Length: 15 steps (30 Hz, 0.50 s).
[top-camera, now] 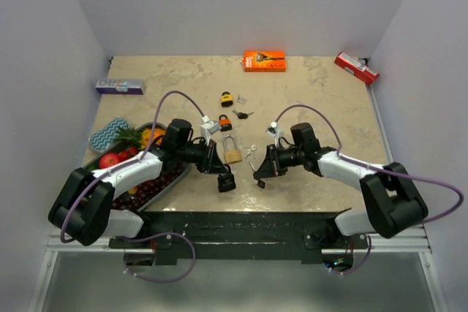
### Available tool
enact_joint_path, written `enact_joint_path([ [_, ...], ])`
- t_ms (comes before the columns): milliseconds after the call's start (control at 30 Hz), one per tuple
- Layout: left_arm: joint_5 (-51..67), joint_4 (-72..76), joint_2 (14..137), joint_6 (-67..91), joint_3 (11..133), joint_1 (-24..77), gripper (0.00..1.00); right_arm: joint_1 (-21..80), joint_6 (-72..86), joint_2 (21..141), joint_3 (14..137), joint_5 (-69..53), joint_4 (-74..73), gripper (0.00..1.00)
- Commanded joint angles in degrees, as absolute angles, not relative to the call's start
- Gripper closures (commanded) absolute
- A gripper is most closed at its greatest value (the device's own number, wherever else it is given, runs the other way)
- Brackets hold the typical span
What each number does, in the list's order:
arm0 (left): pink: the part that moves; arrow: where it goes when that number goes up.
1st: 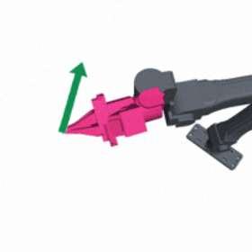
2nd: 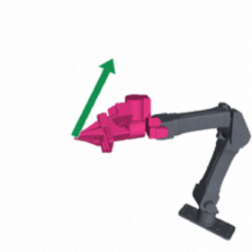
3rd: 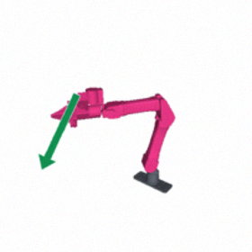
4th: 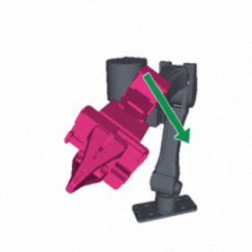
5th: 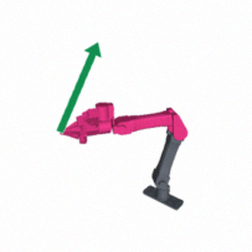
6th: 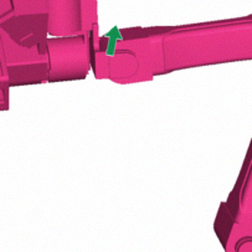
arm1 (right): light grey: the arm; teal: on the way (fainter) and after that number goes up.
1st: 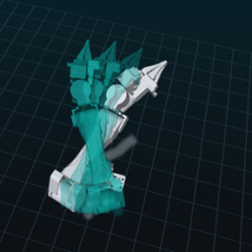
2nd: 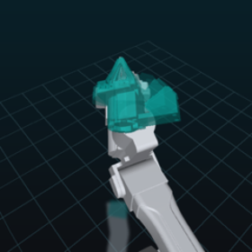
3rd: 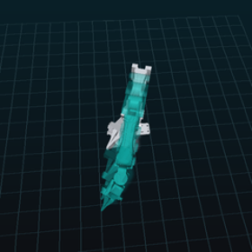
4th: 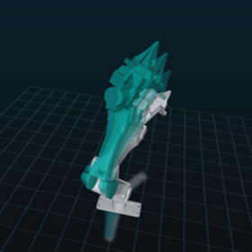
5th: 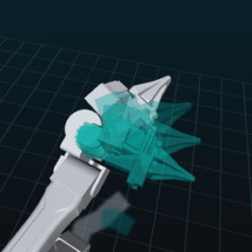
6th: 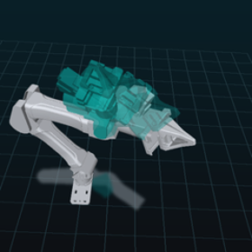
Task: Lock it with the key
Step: Place the key at the center of the board.
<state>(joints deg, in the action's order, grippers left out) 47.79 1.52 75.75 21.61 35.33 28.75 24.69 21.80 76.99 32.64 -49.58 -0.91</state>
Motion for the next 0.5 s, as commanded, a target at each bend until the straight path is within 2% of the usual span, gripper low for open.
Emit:
enact_joint_path([
  [0, 50.54, 8.7, 77.25, 21.88, 34.81, 30.14, 1.0, 27.24, 24.78, 83.57, 34.88, -49.48, 6.24, 1.0],
  [467, 50.63, 11.87, 86.13, 19.08, 36.38, 31.02, 1.0, 27.95, 24.17, 94.74, 38.32, -46.06, 7.03, 1.0],
])
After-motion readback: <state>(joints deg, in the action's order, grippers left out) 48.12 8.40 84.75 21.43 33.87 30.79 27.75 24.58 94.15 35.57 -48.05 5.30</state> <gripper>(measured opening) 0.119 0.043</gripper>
